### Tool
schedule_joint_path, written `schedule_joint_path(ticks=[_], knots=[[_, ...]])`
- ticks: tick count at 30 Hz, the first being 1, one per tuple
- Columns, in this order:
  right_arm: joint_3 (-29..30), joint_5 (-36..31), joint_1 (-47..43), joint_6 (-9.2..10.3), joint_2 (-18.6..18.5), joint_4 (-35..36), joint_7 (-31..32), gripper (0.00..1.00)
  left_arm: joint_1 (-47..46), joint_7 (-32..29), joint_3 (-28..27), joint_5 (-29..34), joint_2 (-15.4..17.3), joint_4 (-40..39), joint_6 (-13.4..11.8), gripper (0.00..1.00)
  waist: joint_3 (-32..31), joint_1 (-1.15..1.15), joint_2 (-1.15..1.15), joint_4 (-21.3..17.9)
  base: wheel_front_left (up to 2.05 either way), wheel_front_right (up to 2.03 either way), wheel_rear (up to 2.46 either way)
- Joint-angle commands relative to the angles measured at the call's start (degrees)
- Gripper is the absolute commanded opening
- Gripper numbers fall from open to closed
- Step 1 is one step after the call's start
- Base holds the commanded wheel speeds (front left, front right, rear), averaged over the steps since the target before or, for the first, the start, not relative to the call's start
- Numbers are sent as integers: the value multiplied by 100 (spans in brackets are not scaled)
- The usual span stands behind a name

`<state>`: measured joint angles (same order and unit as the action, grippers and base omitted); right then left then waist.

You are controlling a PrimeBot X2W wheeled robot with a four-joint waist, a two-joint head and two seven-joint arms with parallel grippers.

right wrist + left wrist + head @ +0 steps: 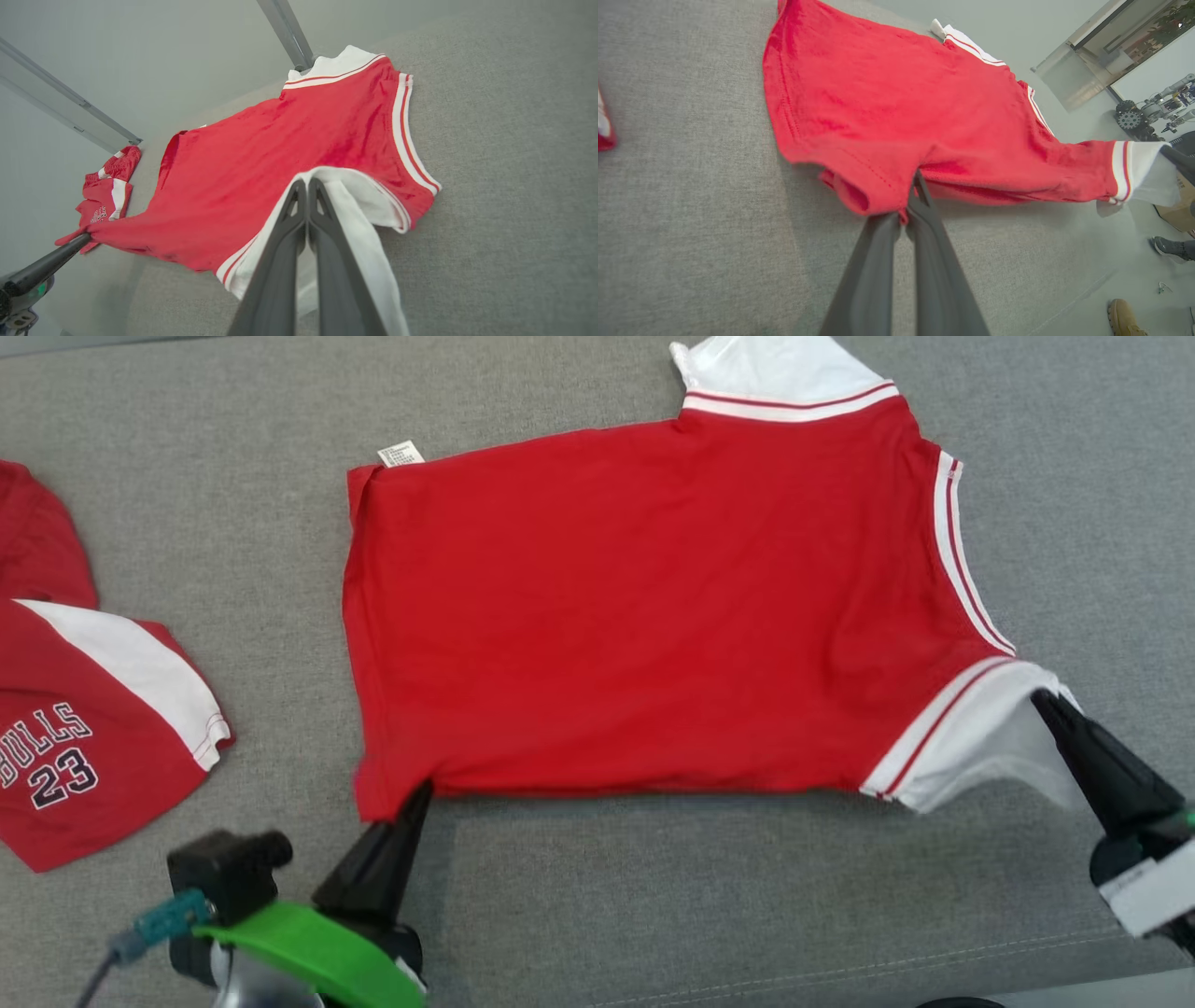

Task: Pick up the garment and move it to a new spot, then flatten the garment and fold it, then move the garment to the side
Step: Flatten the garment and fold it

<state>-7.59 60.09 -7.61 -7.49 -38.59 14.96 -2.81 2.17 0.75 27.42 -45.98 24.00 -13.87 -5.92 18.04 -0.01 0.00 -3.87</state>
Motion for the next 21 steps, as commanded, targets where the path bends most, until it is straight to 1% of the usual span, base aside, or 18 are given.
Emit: schedule_joint_path(ticks=[1, 3, 6, 10, 12, 14, 17, 21], knots=[[-34, 12, 470, 0, 68, -29, 278, 0, -379, -279, -111, -84, 143, -103, -48, 0, 407, 1, 0, -156, 0, 0, 0], [-94, 37, 997, 0, 99, -245, 669, 0, -776, -625, -179, -189, 221, -125, -40, 0, 520, 1, 0, -118, 0, 0, 0], [-199, -86, 1832, 0, 142, -695, 1210, 0, -1493, -1077, -177, -148, 315, 88, 1, 0, 628, 1, 0, -15, 0, 0, 0], [-338, -75, 2790, 0, 300, -1286, 1819, 0, -2379, -1769, -72, -485, 110, 741, 86, 0, 726, 1, 0, 131, 0, 0, 0], [-463, -207, 3212, -1, 404, -1601, 1985, 0, -2765, -1987, 10, -476, 15, 1204, 94, 0, 763, 1, 0, 178, 0, 0, 0], [-606, -343, 3542, 0, 518, -1906, 2082, 0, -3076, -2089, 80, -415, -130, 1666, 41, 0, 788, 1, 0, 205, 0, 0, 0], [-788, -529, 3971, 0, 628, -2302, 2162, 0, -3436, -2126, 162, -256, -238, 2184, -18, 0, 839, 1, 0, 203, 0, 0, 0], [-933, -660, 4321, 0, 694, -2818, 2250, 0, -3657, -2145, 220, -209, -311, 2628, 40, 0, 887, 1, 0, 206, 0, 0, 0]])
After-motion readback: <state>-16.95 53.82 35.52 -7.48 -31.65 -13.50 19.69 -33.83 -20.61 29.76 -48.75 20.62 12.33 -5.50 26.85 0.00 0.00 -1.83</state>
